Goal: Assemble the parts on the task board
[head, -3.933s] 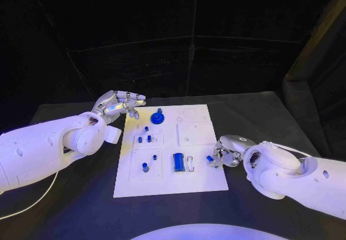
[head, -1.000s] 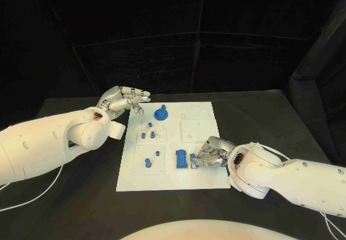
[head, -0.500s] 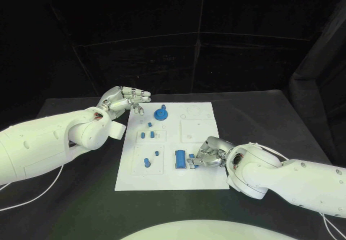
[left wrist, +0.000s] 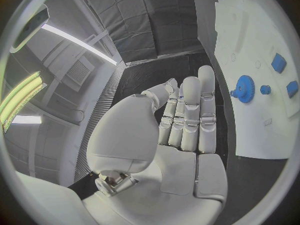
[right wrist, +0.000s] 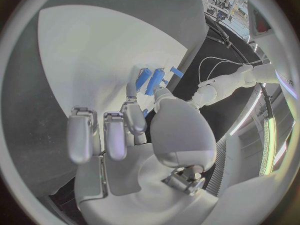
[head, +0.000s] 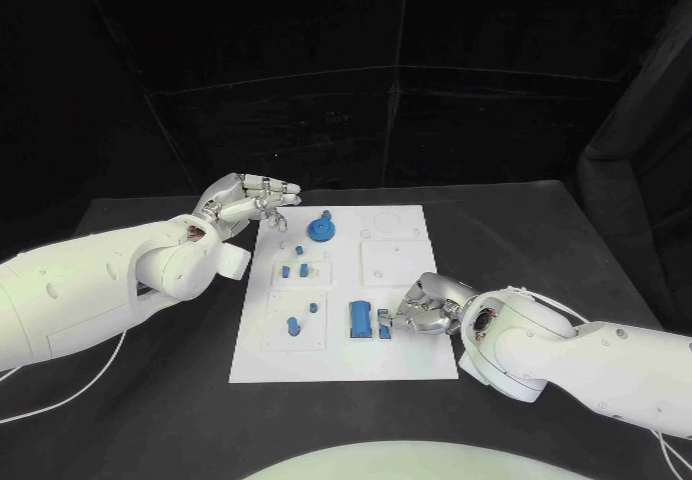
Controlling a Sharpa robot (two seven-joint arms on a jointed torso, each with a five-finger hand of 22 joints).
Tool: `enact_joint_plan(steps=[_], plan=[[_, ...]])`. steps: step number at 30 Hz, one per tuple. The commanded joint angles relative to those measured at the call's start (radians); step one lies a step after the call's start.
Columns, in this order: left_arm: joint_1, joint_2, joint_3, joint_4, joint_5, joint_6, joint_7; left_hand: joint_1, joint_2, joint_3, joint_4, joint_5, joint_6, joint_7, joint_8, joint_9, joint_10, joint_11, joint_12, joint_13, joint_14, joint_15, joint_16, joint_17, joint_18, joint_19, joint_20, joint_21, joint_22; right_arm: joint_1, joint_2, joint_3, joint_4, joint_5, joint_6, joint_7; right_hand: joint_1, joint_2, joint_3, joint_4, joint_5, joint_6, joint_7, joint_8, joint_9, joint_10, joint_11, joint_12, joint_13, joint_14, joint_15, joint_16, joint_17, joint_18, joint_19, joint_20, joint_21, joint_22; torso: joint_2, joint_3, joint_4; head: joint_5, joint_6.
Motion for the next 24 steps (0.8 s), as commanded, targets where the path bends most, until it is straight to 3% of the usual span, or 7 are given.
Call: enact_joint_plan(steps=[1,3,5,10,13,24], plan=[[0.001,0.002,0.001,-0.001,0.003,0.011,0.004,-0.004,0.006,-0.002,0.001,0.004,-0.005,0.000,0.004,0.000,-0.008,-0.001,0.005,0.001,-0.009,0.000,0.005,-0.001,0.014,-0.006,0.002,-0.005,-0.002,0.001,-0.005,0.000,0.006,-0.013,-0.005,0.021,0.000,0.006,-0.009,-0.006,0.008,0.006,-0.002,-0.005,0.002,0.006,0.000,-0.003,0.002,0.081,-0.009,0.007,0.143,-0.014,0.035,-0.009,0.005,0.083,0.001,-0.0003,0.0004,-0.001,0.002],[0.001,0.002,0.001,-0.001,0.003,0.011,0.004,-0.004,0.006,-0.002,0.001,0.004,-0.005,0.000,0.004,0.000,-0.008,-0.001,0.005,0.001,-0.009,0.000,0.005,-0.001,0.014,-0.006,0.002,-0.005,-0.002,0.001,-0.007,0.000,0.006,-0.016,0.006,0.020,0.025,0.005,-0.010,-0.022,0.013,0.005,-0.002,-0.005,0.004,0.006,0.000,-0.004,0.002,0.081,-0.010,0.006,0.142,-0.014,0.036,-0.010,0.005,0.083,0.001,-0.0003,0.0001,-0.002,0.003],[0.001,0.003,0.001,-0.002,0.003,0.011,0.004,-0.004,0.006,-0.002,0.001,0.004,-0.005,0.000,0.004,0.000,-0.008,-0.001,0.005,0.001,-0.009,0.000,0.005,-0.001,0.014,-0.006,0.002,-0.005,-0.002,0.001,-0.008,0.000,0.005,-0.022,0.026,0.018,0.071,0.004,-0.007,-0.052,-0.009,0.004,-0.002,-0.006,0.006,0.005,0.000,-0.006,0.002,0.080,-0.010,0.006,0.142,-0.014,0.036,-0.010,0.005,0.084,0.001,-0.0005,0.0001,-0.003,0.004],[0.001,0.005,0.001,-0.003,0.003,0.011,0.003,-0.004,0.006,-0.002,0.001,0.004,-0.005,0.000,0.004,0.000,-0.008,-0.001,0.005,0.001,-0.009,0.000,0.005,-0.001,0.014,-0.006,0.002,-0.005,-0.002,0.001,-0.007,0.000,0.004,-0.043,0.067,0.025,0.146,0.007,-0.013,-0.108,-0.189,0.003,0.001,-0.011,0.011,0.003,0.002,-0.009,0.004,0.079,-0.008,0.004,0.138,-0.014,0.034,-0.009,0.003,0.083,0.002,-0.0009,0.0014,-0.003,0.000],[0.001,0.005,0.001,-0.004,0.003,0.011,0.003,-0.004,0.006,-0.002,0.001,0.004,-0.005,0.000,0.004,0.000,-0.008,-0.001,0.005,0.001,-0.009,0.000,0.005,-0.001,0.014,-0.006,0.002,-0.005,-0.002,0.001,-0.006,0.000,0.006,-0.047,0.070,0.037,0.134,0.003,-0.030,-0.107,-0.232,0.003,0.004,-0.013,0.013,0.004,0.004,-0.009,0.005,0.079,-0.006,0.003,0.138,-0.014,0.034,-0.007,0.003,0.083,0.002,-0.0010,0.0020,-0.003,0.000],[0.001,0.004,0.001,-0.005,0.003,0.011,0.002,-0.005,0.007,-0.002,0.002,0.004,-0.006,0.000,0.004,0.000,-0.010,-0.001,0.006,0.001,-0.010,0.000,0.005,-0.003,0.014,-0.006,0.002,-0.006,-0.002,0.001,-0.015,0.000,0.005,-0.053,0.049,0.059,0.077,0.021,-0.086,-0.068,-0.215,0.005,0.002,-0.015,0.018,0.005,0.004,-0.010,0.007,0.080,-0.006,0.004,0.140,-0.014,0.035,-0.006,0.004,0.085,0.000,-0.0009,-0.0003,-0.001,0.000]])
